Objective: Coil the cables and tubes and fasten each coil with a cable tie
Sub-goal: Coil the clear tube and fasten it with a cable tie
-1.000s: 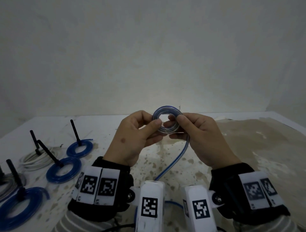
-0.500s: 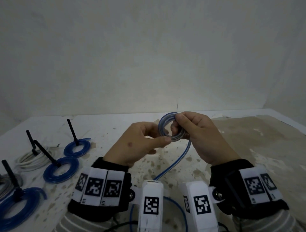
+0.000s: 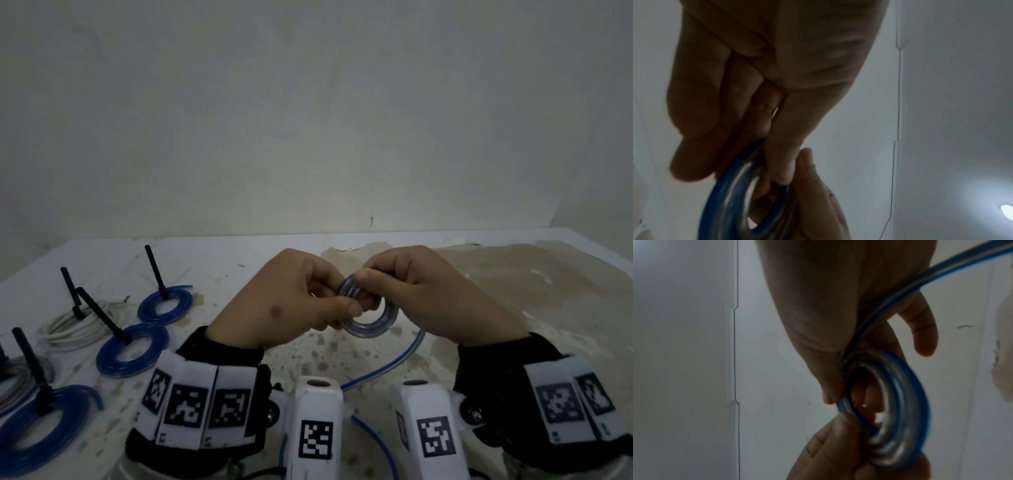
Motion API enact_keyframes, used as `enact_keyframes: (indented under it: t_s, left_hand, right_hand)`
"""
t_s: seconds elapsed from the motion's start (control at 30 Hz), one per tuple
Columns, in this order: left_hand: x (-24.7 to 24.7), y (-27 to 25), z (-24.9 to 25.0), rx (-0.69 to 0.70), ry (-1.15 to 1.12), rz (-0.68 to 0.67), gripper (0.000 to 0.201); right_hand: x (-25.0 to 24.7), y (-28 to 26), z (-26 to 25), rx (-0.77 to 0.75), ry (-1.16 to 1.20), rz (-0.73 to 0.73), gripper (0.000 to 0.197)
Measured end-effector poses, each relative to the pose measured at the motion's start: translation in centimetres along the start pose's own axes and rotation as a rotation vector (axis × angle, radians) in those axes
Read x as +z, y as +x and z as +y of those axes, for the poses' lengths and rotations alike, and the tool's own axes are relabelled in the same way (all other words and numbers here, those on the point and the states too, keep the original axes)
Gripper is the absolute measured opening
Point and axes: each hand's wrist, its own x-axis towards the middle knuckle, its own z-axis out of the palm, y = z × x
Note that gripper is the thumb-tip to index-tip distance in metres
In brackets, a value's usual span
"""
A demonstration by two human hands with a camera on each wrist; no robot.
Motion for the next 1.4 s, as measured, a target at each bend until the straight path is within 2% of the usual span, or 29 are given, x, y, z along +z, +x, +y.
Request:
enact_keyframes:
  t_s: [0.07,0.13,0.23,0.3,0.37,0.43,0.5,0.57,0.67,0.73,0.83,0.93,1.1,1.2,1.3,1.4]
  left_hand:
    - [0.2,0.3,-0.5,-0.022,-0.102,0.072,0.003]
    - [0.4,0.8,-0.9,-0.056,-0.232,0.193,0.008]
    - [0.4,1.4,-1.2,-0.137,-0.512,0.331,0.011]
    - [0.6,1.6,-1.0,-0.172,-0.72,0.337,0.014]
    - [1.1,1.6,-0.8,-0.197,-0.815,0.286,0.013]
    - [1.6,1.6,-0.9,-0.208,-0.741,0.197,0.009]
    - [2.2,1.4,-1.0,-0.21,-0.581,0.116,0.02]
    - [2.4,1.4,-1.1,-0.231,-0.464,0.081,0.019]
    - [1.9,1.2,-1.0,-0.23,-0.337,0.079,0.011]
    - [1.1,1.0,-0.8,-0.15,-0.244,0.117,0.011]
    - [-0.1,0.6,-0.3,-0.001,-0.229,0.17,0.022]
    - [-0.5,0.4,0.1,0.043,-0.112,0.176,0.015]
    - [-0.3,0.3,0.0,-0.007,0.086,0.101,0.003]
    - [-0.3,0.6,-0.5,-0.021,-0.015,0.146,0.007]
    - [-0.2,1.0,-1.2,-0.11,-0.27,0.269,0.01]
    - [0.5,1.4,-1.3,-0.153,-0.471,0.324,0.007]
  right_hand:
    - [0.5,0.3,0.5,0.006,0.069,0.083,0.024]
    - [1.1,0.7,1.0,0.043,0.182,0.188,0.026]
    - [1.6,1.1,1.1,0.113,0.345,0.229,0.028]
    - [2.0,1.2,0.9,0.088,0.409,0.252,0.028]
    - [2.3,1.3,0.6,0.039,0.455,0.315,0.029]
    - [2.2,1.5,0.6,-0.008,0.481,0.383,0.03]
    - [1.9,1.4,0.7,-0.023,0.51,0.428,0.031]
    - [1.6,1.4,0.9,-0.008,0.539,0.429,0.033]
    - [1.5,1.2,1.1,0.0,0.418,0.353,0.035]
    - [1.0,1.0,1.1,-0.011,0.216,0.301,0.036]
    - [0.7,0.7,0.6,-0.02,-0.075,0.172,0.032]
    - [0.9,0.5,0.2,-0.025,-0.175,0.077,0.029]
    - [1.2,0.6,0.4,-0.001,-0.192,0.016,0.027]
    - [1.6,0.7,0.5,0.004,-0.07,0.106,0.027]
    - [1.7,0.9,0.8,0.053,0.141,0.253,0.023]
    - [2.0,1.2,1.0,0.076,0.277,0.29,0.024]
